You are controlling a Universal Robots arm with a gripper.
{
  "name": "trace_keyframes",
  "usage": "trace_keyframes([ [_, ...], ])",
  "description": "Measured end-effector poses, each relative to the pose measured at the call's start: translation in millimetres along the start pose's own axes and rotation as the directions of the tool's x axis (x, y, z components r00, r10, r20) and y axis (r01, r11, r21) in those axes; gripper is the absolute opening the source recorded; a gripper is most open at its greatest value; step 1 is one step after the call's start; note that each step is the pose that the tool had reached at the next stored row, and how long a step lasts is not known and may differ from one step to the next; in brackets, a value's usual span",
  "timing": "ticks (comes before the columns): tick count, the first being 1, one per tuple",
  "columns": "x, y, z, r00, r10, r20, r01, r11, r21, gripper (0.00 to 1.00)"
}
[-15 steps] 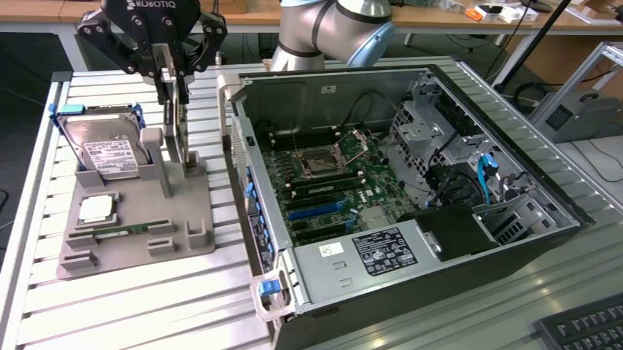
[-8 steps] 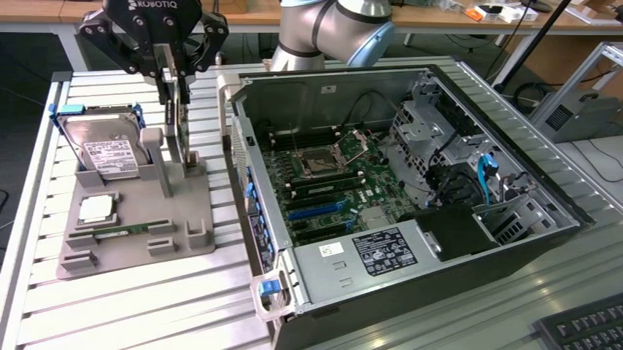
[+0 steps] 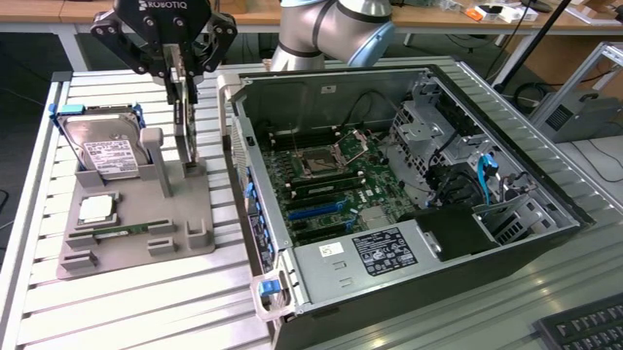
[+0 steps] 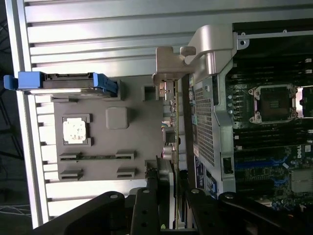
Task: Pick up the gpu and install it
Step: 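Pick up the gpu and move the gpu toward the slot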
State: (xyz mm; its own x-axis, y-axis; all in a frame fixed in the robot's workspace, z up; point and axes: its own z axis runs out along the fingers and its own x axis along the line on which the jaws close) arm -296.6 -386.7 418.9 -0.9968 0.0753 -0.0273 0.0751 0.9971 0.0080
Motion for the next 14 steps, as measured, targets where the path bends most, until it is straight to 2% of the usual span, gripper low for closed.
trace_keyframes([
  [14, -9.3, -0.4, 0.3, 1.0, 0.0, 0.0001, 0.0, 1.0, 0.0003, 0.27],
])
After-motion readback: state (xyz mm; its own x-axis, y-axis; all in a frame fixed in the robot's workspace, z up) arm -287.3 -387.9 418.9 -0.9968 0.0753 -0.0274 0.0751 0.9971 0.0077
